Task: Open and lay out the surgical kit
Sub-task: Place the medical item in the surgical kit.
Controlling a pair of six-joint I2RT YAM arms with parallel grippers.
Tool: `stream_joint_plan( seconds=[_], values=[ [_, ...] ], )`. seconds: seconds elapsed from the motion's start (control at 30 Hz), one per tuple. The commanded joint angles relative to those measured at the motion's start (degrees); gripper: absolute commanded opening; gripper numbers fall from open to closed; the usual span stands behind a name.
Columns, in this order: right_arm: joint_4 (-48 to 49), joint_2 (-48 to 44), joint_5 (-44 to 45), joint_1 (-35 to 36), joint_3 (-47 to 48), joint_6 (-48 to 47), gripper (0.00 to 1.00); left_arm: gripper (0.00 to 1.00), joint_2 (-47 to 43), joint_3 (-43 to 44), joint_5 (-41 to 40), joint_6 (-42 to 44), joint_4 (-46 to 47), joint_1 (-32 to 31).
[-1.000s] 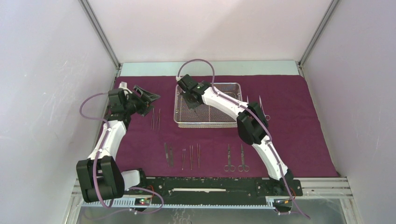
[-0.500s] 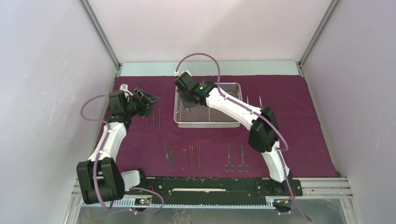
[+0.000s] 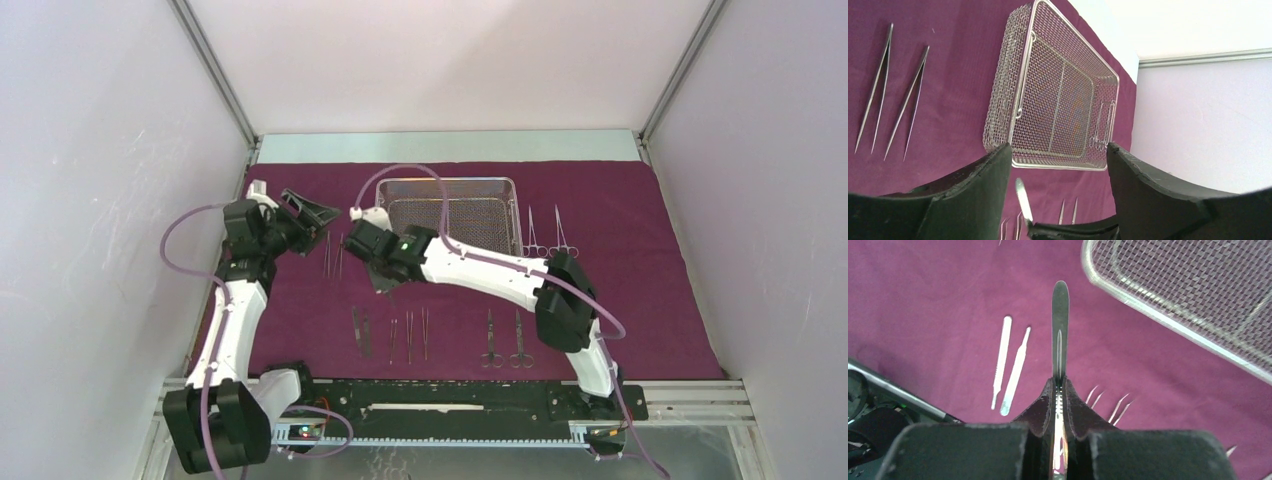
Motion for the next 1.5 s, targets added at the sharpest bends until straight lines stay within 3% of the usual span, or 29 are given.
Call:
stream_joint_plan(
  seconds=[0.0, 0.4, 0.5, 0.6, 1.2, 1.47],
  values=[
    [2.9, -3.4, 2.9, 3.7, -1.1, 8.0, 0.06, 0.74, -4.0, -1.6, -1.6, 2.5, -4.2, 0.3],
    [10.7, -2.3, 6.2, 8.8, -9.2, 20.2, 0.06, 0.75, -5.5, -1.7, -5.5, 5.1, -8.8, 0.9],
    [11.1, -2.1, 6.1, 8.2, -9.9, 20.4, 0.09, 0.75, -5.7, -2.8, -5.6, 5.9, -9.0, 0.9],
    [12.0, -0.6, 5.1, 7.5, -9.9, 19.2, 0.21, 0.75, -5.7, -4.1, -5.2, 6.8, -9.1, 0.9],
    [14.9, 7.0, 4.7, 4.9, -11.3, 18.1, 0.33, 0.75, -4.7, -7.8, -6.3, 12.2, -8.3, 0.9],
    [15.8, 8.0, 3.4, 5.1, -12.0, 18.2, 0.32, 0.75, -4.8, -8.0, -6.3, 12.4, -8.1, 0.9]
  ],
)
